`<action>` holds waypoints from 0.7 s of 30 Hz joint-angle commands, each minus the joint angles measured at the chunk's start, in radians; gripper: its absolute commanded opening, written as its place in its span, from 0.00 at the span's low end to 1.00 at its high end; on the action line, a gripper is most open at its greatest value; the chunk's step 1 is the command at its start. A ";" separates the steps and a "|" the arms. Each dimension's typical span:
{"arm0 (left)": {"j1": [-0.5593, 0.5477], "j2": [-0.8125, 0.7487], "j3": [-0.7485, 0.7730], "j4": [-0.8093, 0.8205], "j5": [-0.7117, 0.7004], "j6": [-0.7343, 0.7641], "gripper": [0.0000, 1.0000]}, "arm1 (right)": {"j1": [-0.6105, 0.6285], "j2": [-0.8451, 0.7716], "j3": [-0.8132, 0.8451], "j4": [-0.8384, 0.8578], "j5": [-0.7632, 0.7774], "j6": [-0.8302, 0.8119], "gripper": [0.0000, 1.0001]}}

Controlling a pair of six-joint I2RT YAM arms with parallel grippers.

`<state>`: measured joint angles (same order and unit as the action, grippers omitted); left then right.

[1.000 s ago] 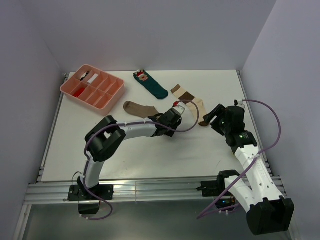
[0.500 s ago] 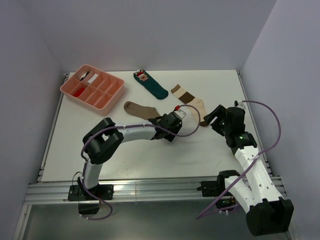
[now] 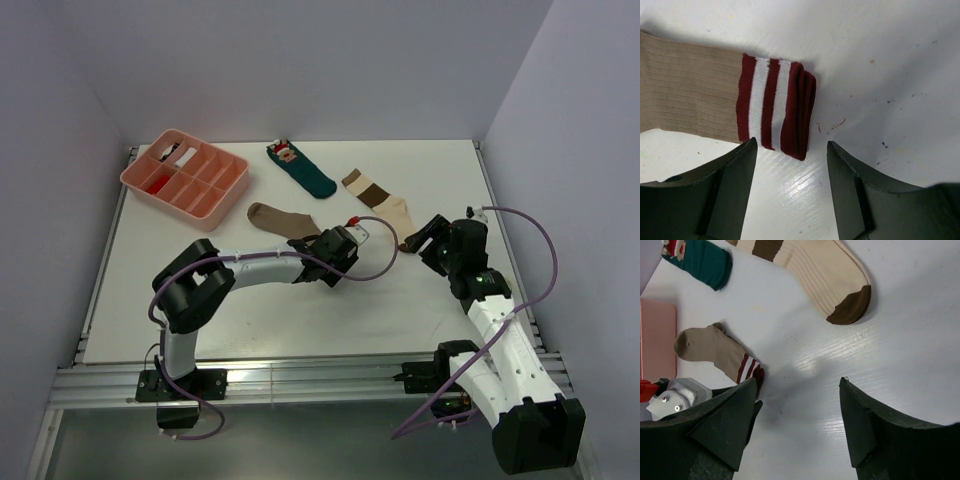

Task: Roll the socks
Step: Roll the sock at the center of the board.

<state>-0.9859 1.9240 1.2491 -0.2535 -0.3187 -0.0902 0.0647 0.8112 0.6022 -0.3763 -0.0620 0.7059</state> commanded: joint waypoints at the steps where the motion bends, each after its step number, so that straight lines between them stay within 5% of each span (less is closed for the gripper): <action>1: 0.000 -0.011 -0.013 0.030 0.021 0.050 0.63 | -0.008 -0.024 -0.021 0.048 -0.001 0.012 0.74; 17: 0.001 0.073 -0.013 0.043 0.026 0.079 0.52 | -0.009 -0.056 -0.059 0.062 -0.004 0.035 0.74; 21: 0.001 0.064 -0.025 0.013 0.021 0.079 0.55 | -0.011 -0.058 -0.062 0.065 -0.002 0.035 0.74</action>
<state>-0.9852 1.9606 1.2366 -0.1699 -0.3122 -0.0238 0.0643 0.7708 0.5491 -0.3511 -0.0696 0.7357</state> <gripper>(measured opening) 0.538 0.743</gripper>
